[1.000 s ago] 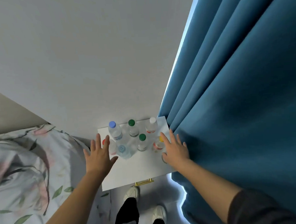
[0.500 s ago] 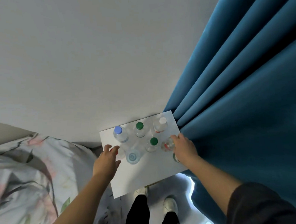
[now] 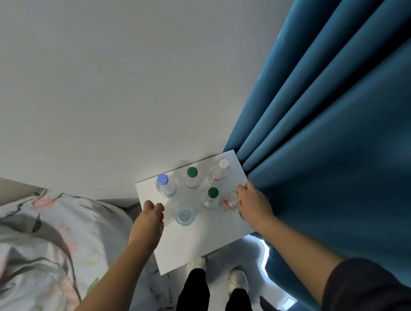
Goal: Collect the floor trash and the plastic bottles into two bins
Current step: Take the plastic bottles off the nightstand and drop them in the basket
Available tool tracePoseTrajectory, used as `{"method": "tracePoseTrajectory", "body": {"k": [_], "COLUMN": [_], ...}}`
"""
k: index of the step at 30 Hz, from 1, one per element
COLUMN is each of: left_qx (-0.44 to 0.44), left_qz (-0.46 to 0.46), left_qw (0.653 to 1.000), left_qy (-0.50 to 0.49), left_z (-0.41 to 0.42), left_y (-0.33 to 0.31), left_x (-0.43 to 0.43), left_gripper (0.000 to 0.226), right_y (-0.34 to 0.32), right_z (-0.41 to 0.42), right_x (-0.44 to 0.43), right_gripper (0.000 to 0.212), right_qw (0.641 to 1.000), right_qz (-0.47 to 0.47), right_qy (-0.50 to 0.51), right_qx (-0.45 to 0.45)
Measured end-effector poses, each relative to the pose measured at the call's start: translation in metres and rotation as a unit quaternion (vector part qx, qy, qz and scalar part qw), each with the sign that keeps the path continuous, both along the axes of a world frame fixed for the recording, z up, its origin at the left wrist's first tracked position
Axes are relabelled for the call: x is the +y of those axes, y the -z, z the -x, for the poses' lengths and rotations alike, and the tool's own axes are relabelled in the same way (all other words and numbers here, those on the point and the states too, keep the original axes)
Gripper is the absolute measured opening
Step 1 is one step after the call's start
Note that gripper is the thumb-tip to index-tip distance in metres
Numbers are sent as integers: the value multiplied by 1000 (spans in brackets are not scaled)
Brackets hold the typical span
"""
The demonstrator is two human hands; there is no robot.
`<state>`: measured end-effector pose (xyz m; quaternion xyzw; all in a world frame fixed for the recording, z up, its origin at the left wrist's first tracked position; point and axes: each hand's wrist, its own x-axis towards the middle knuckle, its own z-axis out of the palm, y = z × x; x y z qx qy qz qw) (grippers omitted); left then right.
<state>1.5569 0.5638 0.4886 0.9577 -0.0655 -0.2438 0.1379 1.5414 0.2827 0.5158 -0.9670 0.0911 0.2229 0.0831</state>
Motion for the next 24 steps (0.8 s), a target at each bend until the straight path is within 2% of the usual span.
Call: {"method": "tracePoseTrajectory", "body": {"k": [10,18,24], "left_qx": [-61,-154,-201], "left_qz": [41,61,78], "left_qw": [997,986,975], "left_qy": [-5,6,56], "left_z": [3,-15,-13], "left_y": [-88,-177,-225], "left_x": [0,-15,-47], "left_gripper": [18,29,35], "right_y": [-70,-134,-173], "right_z": [47,68,81], "right_x": [20,13,3], "right_gripper": [14,21,25], "right_qw": [993,960,934], "right_qz": [-74,-165,-199], "right_qy": [65,153,169], "right_qx": [-70,-169,-245]}}
